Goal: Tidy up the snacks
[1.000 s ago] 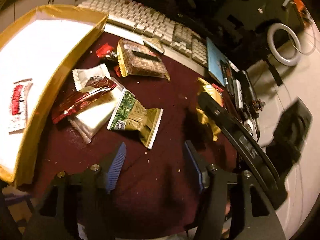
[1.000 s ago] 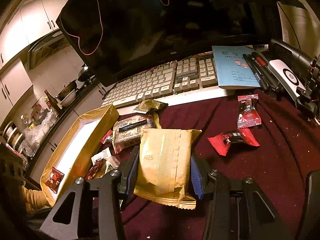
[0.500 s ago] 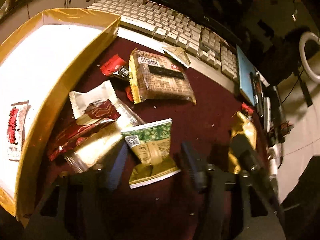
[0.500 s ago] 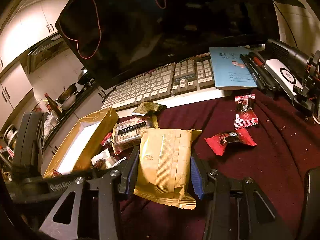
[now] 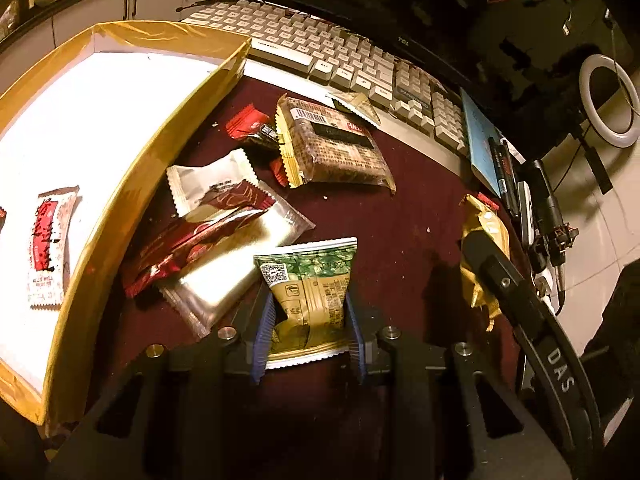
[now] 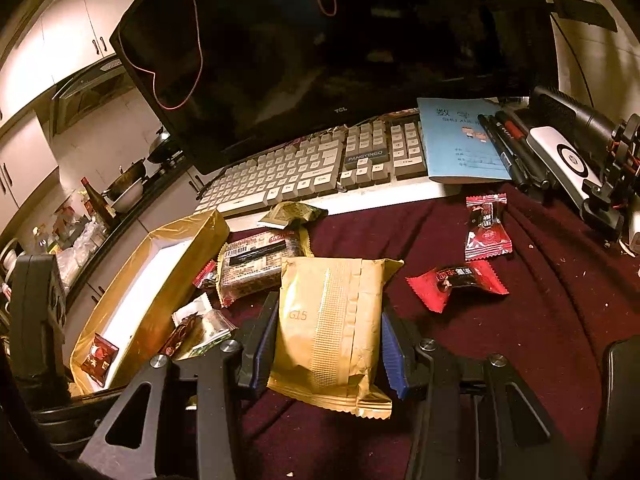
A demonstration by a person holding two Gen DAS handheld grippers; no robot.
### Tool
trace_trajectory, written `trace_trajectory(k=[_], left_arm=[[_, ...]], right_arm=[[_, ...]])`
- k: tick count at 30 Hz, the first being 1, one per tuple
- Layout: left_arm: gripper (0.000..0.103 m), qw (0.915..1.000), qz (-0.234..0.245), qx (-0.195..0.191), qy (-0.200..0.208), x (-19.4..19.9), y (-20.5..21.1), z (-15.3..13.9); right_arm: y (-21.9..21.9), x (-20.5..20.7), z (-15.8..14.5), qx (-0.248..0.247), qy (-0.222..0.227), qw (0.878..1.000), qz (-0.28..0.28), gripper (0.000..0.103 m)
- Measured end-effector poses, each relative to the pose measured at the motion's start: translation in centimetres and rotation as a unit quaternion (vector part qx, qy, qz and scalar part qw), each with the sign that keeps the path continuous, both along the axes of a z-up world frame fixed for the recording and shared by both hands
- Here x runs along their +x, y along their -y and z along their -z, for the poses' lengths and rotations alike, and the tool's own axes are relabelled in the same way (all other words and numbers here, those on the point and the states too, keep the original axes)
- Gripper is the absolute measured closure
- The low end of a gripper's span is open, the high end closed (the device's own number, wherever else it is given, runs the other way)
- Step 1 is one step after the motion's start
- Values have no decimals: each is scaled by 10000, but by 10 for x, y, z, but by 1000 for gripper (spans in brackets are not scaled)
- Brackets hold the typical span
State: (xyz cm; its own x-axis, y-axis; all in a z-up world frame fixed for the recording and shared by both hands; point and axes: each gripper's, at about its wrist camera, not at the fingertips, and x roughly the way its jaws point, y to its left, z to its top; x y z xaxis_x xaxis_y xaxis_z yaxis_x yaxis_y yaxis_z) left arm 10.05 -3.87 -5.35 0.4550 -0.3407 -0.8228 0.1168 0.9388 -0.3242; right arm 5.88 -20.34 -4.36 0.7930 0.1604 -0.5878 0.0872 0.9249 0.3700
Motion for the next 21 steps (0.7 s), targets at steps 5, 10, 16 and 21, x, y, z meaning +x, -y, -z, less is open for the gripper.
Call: trace_trajectory(k=[5,10,16,21], left_arm=[[74,9998,21,-40,218,-13,-9,-14],[74,9986,21,143,509,-35,-39,-39],[74,9966,-241,290,734,-43,-97,-65],[74,9956,-516,288,725,-28,-139,-77]], right_arm=[[-1,0,-1,-49,16,10000,-13,57],[-5,-2,-3,-97,128,9997,-179,57],[-20,-1,-9,-106,154,9982,-574,57],[-65,8,-29,341,217,9878,-1505,57]])
